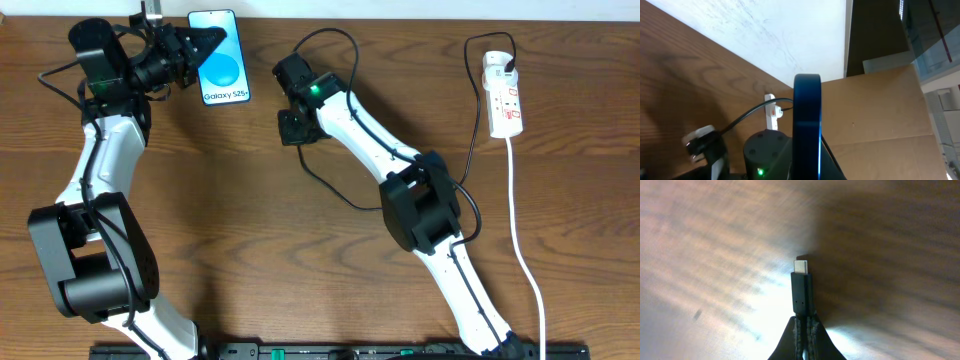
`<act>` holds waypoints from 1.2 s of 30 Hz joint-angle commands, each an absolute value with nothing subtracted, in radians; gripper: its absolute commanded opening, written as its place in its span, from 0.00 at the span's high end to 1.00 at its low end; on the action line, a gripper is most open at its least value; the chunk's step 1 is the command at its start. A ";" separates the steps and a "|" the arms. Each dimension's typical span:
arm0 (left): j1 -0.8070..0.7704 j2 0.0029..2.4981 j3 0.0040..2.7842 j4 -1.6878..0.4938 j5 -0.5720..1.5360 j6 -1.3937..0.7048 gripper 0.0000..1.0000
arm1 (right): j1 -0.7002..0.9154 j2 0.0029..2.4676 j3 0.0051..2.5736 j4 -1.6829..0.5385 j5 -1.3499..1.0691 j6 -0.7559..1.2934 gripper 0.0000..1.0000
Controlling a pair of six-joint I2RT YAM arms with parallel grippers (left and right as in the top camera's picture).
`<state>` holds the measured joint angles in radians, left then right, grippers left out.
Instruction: Plug charger to phone and switch on socket
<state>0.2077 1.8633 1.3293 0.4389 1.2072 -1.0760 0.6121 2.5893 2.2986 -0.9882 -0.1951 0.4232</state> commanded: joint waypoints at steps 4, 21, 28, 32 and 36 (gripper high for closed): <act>0.211 1.859 1.341 0.451 1.240 -1.067 0.92 | 0.555 2.593 2.304 -1.059 -0.627 0.179 0.99; 0.211 1.859 1.341 0.442 1.229 -1.102 0.93 | 0.514 2.370 2.304 -1.325 -0.813 0.005 0.99; 0.207 1.859 1.341 0.331 1.147 -1.158 0.93 | 0.567 2.239 2.304 -1.327 -0.645 0.101 0.99; 0.188 1.859 1.341 0.292 1.102 -1.174 0.93 | 0.603 2.201 2.304 -1.332 -0.646 0.158 0.99; 0.157 1.857 1.341 0.293 1.073 -1.176 0.93 | 0.630 2.199 2.304 -1.359 -0.646 0.172 0.99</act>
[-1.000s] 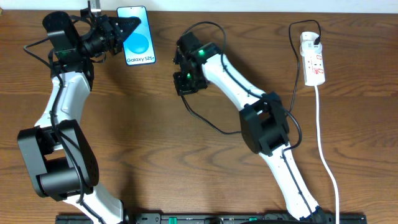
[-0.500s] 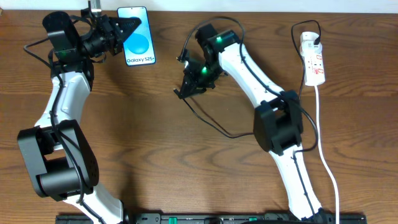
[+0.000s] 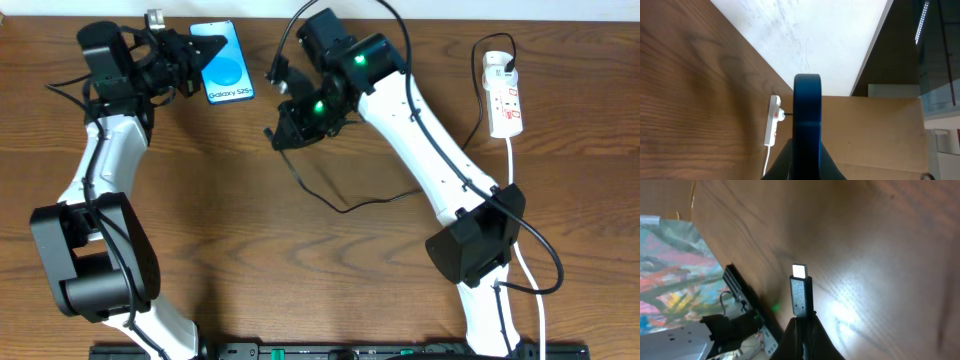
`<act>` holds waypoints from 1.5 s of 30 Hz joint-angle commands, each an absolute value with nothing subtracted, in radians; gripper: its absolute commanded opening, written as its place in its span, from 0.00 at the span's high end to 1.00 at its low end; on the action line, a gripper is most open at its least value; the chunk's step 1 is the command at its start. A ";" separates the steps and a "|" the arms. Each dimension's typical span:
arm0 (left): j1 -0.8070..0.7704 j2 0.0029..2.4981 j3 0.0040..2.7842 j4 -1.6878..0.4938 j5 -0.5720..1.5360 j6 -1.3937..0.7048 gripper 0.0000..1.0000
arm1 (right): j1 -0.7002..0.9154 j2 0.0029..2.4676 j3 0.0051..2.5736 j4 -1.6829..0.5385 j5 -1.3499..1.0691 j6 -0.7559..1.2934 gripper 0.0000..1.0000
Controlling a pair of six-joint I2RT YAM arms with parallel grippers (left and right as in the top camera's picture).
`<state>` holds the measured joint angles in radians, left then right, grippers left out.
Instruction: Plug charger to phone and switch on socket
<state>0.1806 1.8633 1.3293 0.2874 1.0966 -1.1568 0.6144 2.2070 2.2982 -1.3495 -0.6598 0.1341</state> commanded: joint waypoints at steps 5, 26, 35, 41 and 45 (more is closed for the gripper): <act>0.144 1.857 1.341 0.293 1.060 -1.148 0.92 | 0.638 2.197 2.304 -1.361 -0.646 0.188 0.99; 0.144 1.857 1.341 0.292 1.035 -1.139 0.93 | 0.634 2.180 2.304 -1.244 -0.646 0.270 0.99; 0.144 1.857 1.341 0.292 1.035 -1.138 0.93 | 0.628 2.165 2.304 -1.200 -0.646 0.300 0.99; 0.138 1.857 1.341 0.292 1.035 -1.130 0.93 | 0.628 2.165 2.304 -1.174 -0.647 0.313 0.99; 0.133 1.857 1.341 0.292 1.034 -1.119 0.93 | 0.626 2.165 2.304 -1.166 -0.651 0.318 0.99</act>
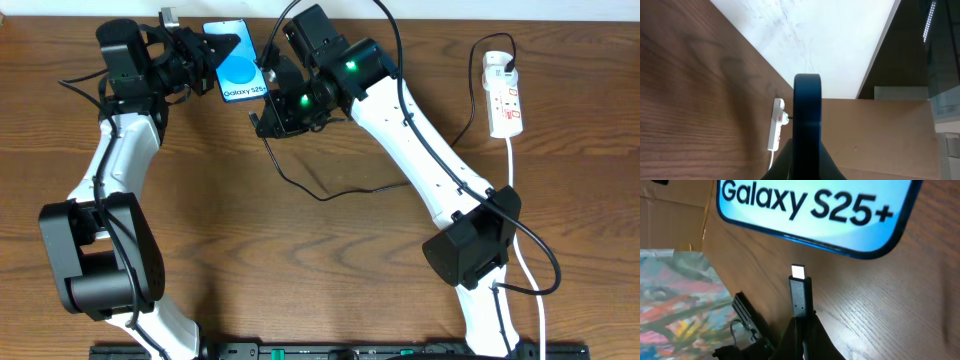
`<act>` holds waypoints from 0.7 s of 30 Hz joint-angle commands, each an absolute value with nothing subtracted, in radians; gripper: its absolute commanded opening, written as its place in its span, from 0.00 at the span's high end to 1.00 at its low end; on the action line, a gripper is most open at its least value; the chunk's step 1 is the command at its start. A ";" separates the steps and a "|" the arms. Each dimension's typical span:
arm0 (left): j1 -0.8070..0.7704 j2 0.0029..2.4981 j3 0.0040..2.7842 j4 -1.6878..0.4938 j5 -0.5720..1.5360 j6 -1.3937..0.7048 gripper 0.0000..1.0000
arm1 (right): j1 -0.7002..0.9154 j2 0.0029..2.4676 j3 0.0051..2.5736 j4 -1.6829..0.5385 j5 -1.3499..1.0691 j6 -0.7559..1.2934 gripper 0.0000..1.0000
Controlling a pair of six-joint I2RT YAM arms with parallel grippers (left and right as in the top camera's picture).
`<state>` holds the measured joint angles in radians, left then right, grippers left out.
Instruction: Plug charger to phone and switch on socket
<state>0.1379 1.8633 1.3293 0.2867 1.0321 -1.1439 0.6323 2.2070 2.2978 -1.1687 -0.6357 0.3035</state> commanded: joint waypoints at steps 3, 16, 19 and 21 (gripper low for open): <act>0.133 1.857 1.341 0.292 1.034 -1.119 0.93 | 0.623 2.165 2.304 -1.166 -0.665 0.318 0.99; 0.133 1.857 1.341 0.292 1.027 -1.111 0.93 | 0.601 2.161 2.305 -1.162 -0.714 0.321 0.99; 0.133 1.857 1.341 0.292 1.027 -1.105 0.93 | 0.601 2.158 2.305 -1.158 -0.714 0.321 0.99; 0.133 1.857 1.341 0.292 1.027 -1.100 0.92 | 0.601 2.156 2.305 -1.154 -0.714 0.321 0.99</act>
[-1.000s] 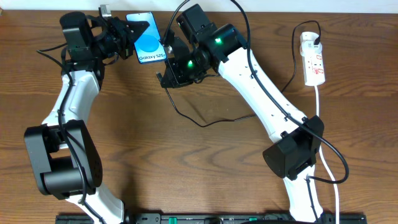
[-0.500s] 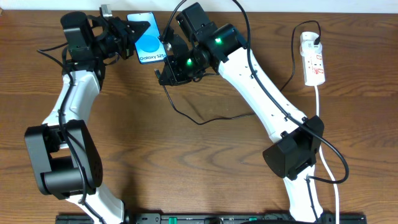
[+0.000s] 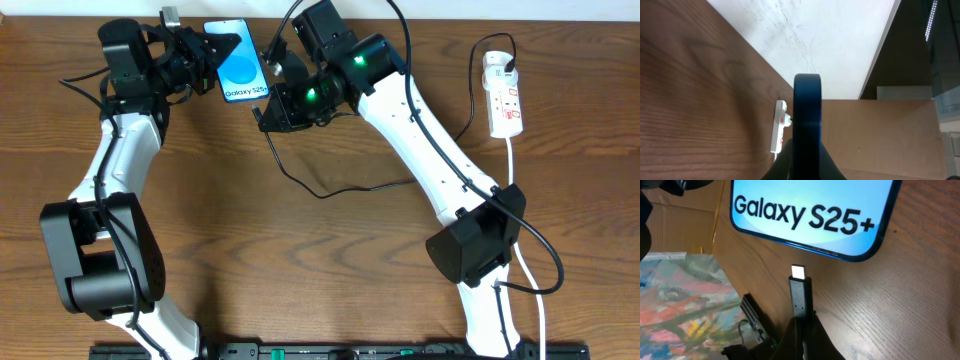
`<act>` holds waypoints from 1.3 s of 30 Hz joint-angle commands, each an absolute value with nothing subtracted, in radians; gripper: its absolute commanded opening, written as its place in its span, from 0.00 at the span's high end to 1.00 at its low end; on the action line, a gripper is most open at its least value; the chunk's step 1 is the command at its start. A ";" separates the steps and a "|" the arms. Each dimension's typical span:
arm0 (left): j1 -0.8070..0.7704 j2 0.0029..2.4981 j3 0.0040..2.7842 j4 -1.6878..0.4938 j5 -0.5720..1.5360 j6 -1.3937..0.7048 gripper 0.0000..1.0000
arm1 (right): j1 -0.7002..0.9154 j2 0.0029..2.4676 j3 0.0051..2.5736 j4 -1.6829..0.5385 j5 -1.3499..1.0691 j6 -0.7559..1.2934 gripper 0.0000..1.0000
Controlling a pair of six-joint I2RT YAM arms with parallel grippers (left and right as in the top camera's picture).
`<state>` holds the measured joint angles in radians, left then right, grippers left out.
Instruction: Plug charger to phone and switch on socket
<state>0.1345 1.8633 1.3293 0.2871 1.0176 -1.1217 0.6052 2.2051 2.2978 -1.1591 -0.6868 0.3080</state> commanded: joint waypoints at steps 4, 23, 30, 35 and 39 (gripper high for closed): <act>0.133 1.857 1.341 0.292 1.028 -1.100 0.93 | 0.601 2.156 2.305 -1.143 -0.714 0.322 0.99; 0.125 1.857 1.341 0.303 1.027 -1.154 0.93 | 0.604 2.160 2.302 -1.147 -0.698 0.352 0.99; 0.125 1.857 1.341 0.303 1.027 -1.154 0.93 | 0.604 2.160 2.302 -1.144 -0.698 0.363 0.99; 0.125 1.857 1.341 0.303 1.028 -1.154 0.93 | 0.604 2.162 2.302 -1.137 -0.698 0.368 0.99; 0.121 1.857 1.341 0.303 1.035 -1.153 0.93 | 0.604 2.162 2.302 -1.136 -0.698 0.370 0.99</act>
